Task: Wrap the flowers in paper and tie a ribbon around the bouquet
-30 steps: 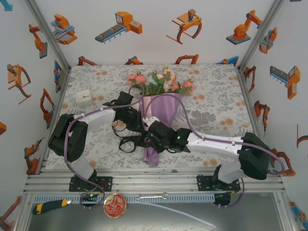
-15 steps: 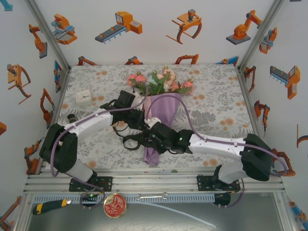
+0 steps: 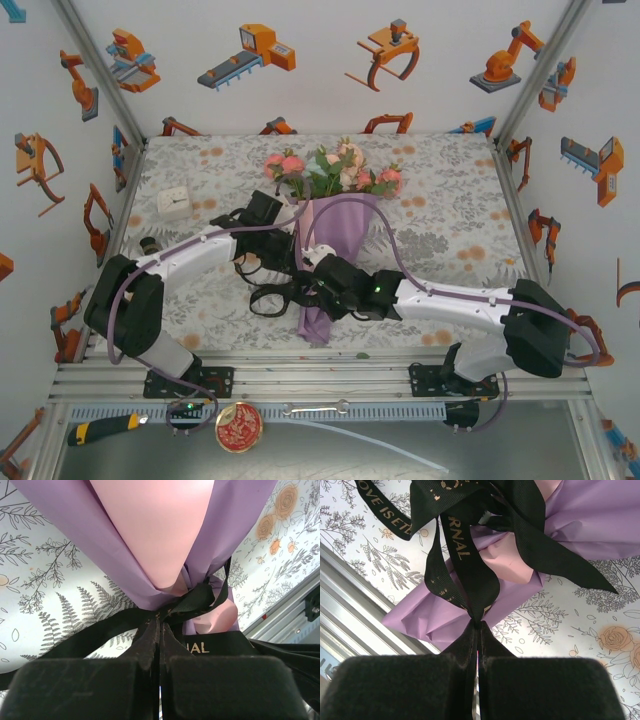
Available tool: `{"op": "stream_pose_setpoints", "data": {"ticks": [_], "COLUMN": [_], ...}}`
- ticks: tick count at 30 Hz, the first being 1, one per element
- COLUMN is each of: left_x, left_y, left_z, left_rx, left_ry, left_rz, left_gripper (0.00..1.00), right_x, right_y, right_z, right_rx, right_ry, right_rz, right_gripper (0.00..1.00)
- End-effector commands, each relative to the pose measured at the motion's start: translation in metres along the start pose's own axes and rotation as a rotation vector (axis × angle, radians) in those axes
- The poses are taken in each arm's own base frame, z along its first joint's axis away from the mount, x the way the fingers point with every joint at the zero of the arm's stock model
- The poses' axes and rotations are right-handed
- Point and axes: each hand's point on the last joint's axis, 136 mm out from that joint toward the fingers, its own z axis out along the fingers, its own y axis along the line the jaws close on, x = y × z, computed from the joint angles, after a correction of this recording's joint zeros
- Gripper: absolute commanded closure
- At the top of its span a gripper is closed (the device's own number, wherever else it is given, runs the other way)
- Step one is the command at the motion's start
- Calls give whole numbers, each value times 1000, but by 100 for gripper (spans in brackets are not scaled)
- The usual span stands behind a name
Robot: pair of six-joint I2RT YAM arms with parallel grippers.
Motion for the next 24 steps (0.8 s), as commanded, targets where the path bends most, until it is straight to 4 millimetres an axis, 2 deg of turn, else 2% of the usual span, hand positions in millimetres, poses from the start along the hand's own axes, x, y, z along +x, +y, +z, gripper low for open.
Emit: {"op": "stream_pose_setpoints", "data": {"ticks": [1,6,13,18,24], "left_x": [-12,-24,-16,-15,-16], "left_y": [-14,-29,-30,-29,-30], "left_z": [-11,-20,-19,-20,-21], "left_rx": [38,75,76,79,87], "left_ry": [-37,-104,-127,-145,-162], "left_rz": [23,72,75,55,40], "left_gripper": [100,100,100,100,100], "right_x": [-14,-36,-66,-83,-90], "right_y": [-4,-14,-25,-13,-12], "right_z": [-14,-19,-16,-3,20], "right_rx": [26,112,215,108,14], "right_ry": [-56,-130,-234,-293,-325], "right_rz": [-3,-75,-126,-95,-24], "right_gripper": [100,100,100,99,97]}}
